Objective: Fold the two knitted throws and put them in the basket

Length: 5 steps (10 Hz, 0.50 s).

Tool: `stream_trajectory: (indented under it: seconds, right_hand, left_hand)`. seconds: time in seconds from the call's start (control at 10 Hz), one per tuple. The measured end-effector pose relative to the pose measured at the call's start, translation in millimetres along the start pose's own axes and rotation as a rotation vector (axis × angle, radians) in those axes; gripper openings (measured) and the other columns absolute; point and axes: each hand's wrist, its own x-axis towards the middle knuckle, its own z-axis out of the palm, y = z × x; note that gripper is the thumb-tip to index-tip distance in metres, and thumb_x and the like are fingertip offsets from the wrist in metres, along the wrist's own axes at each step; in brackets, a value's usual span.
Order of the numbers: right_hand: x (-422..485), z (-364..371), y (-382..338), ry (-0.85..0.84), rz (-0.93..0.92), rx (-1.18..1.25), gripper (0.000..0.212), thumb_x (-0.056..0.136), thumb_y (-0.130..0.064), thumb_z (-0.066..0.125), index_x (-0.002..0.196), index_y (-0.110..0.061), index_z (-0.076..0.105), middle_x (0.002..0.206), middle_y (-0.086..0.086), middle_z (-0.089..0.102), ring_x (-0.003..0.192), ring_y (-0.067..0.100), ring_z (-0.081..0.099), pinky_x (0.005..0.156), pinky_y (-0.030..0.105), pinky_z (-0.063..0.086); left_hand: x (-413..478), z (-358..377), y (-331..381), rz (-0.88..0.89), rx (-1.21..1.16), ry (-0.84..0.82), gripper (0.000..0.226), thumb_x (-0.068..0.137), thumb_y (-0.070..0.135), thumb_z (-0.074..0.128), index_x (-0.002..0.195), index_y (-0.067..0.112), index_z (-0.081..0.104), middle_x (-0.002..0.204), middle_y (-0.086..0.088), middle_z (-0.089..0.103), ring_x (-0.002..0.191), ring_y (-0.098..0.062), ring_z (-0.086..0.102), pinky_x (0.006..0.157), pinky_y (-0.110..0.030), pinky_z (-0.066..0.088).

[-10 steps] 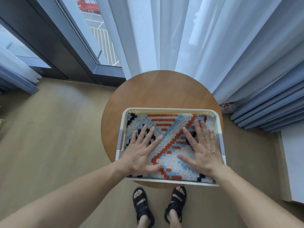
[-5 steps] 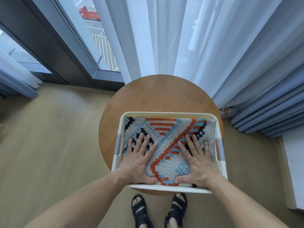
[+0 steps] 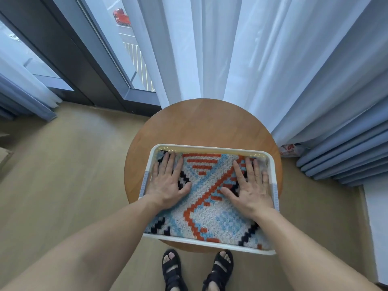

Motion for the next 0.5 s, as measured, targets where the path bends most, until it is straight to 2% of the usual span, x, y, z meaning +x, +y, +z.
stream_trajectory:
  seconds: [0.1,0.2,0.3,0.5]
  right_hand:
    - [5.8,-9.8,-1.7,-0.111,0.016,-0.013,0.096,0.081,-0.085,0.024,0.147,-0.040,-0.029,0.152,-0.001,-0.044,0.138,0.020,-0.045,0.114,0.046,-0.027]
    - [12.6,-25.0,-6.5,-0.214,0.039,-0.049,0.102,0.078,-0.087,0.031,0.150,-0.039,-0.023,0.158,0.004,-0.034,0.145,0.027,-0.033,0.118,0.050,-0.018]
    - [8.9,-46.8,-14.4,-0.288,0.072,-0.027,0.098,0.083,-0.081,0.036,0.153,-0.037,-0.018,0.161,0.005,-0.026,0.148,0.029,-0.025,0.120,0.051,-0.011]
    - [-31.7,-76.7,-33.8,-0.320,0.121,0.216,0.085,0.091,-0.069,0.040,0.157,-0.032,0.000,0.165,0.003,-0.009,0.152,0.026,-0.007,0.123,0.047,0.004]
  left_hand:
    - [-0.5,-6.9,-2.4,0.004,0.018,-0.044,0.089,0.088,0.073,0.019,0.150,0.026,-0.026,0.158,-0.004,-0.029,0.144,-0.019,-0.031,0.120,-0.046,-0.012]
    - [4.9,-28.5,2.1,-0.014,0.019,-0.155,0.089,0.089,0.071,0.026,0.154,0.025,-0.015,0.162,-0.006,-0.020,0.148,-0.022,-0.021,0.121,-0.048,-0.005]
    - [2.9,-53.9,11.9,-0.039,-0.064,-0.260,0.084,0.091,0.068,0.028,0.156,0.024,-0.002,0.163,-0.007,-0.011,0.150,-0.026,-0.010,0.121,-0.051,0.005]
    - [-45.6,-79.7,9.7,0.035,-0.133,-0.193,0.072,0.094,0.062,0.030,0.153,0.022,0.024,0.161,-0.003,0.021,0.148,-0.022,0.015,0.119,-0.050,0.019]
